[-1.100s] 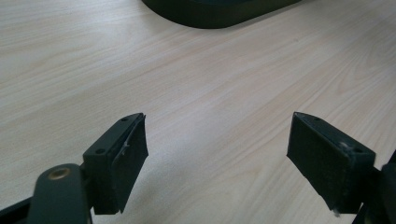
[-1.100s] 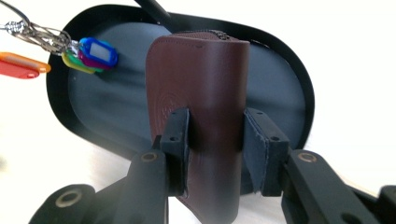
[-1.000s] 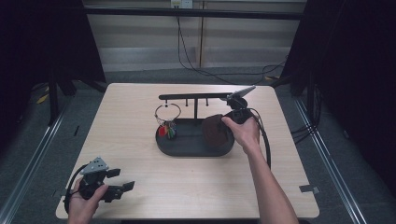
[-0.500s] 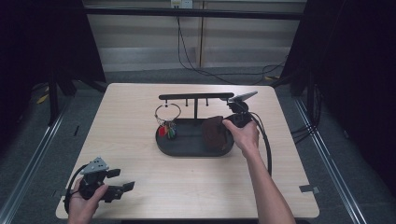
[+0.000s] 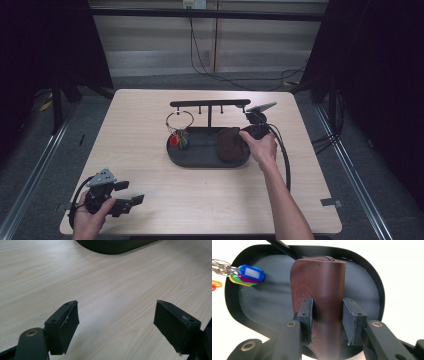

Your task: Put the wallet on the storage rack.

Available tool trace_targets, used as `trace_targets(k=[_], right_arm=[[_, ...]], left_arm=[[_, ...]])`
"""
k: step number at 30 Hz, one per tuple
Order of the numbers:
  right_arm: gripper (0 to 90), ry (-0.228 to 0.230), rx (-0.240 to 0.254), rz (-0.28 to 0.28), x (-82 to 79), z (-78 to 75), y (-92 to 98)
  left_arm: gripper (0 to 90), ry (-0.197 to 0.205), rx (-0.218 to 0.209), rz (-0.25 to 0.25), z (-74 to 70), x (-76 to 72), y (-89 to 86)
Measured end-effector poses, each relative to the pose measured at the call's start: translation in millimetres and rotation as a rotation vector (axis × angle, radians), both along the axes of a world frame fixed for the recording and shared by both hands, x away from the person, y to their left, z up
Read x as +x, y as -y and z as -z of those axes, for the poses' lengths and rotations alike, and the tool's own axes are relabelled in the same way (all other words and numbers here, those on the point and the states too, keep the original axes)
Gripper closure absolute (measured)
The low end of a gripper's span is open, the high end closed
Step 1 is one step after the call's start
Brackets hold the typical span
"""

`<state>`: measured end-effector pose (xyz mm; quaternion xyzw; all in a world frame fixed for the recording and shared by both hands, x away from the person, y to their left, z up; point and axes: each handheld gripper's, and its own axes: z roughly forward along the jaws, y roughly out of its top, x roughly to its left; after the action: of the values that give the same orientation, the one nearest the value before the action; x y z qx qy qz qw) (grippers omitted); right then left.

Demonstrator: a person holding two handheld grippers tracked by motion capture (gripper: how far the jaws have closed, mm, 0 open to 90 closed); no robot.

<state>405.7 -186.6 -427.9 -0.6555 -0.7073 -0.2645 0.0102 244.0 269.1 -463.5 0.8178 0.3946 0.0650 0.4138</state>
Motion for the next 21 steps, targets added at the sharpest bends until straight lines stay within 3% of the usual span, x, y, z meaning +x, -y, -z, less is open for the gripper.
trace_targets(k=[6, 9, 16, 21], right_arm=[[61.0, -0.002, 0.019, 0.0, 2.0, 3.9, 3.2], [60.5, 0.001, -0.014, 0.006, 1.9, 5.5, 5.3], [60.9, -0.004, -0.004, 0.013, 1.8, 8.6, 6.3], [53.7, 0.009, -0.01, 0.013, 0.1, 7.5, 10.3]], left_arm=[[20.0, -0.002, 0.002, 0.005, -0.3, 0.0, -0.6], [20.0, -0.002, 0.002, 0.005, -0.4, -0.1, -0.4], [20.0, -0.001, 0.003, 0.002, -0.3, 0.0, -0.5], [19.9, -0.003, 0.0, 0.001, -0.2, 0.1, -0.7]])
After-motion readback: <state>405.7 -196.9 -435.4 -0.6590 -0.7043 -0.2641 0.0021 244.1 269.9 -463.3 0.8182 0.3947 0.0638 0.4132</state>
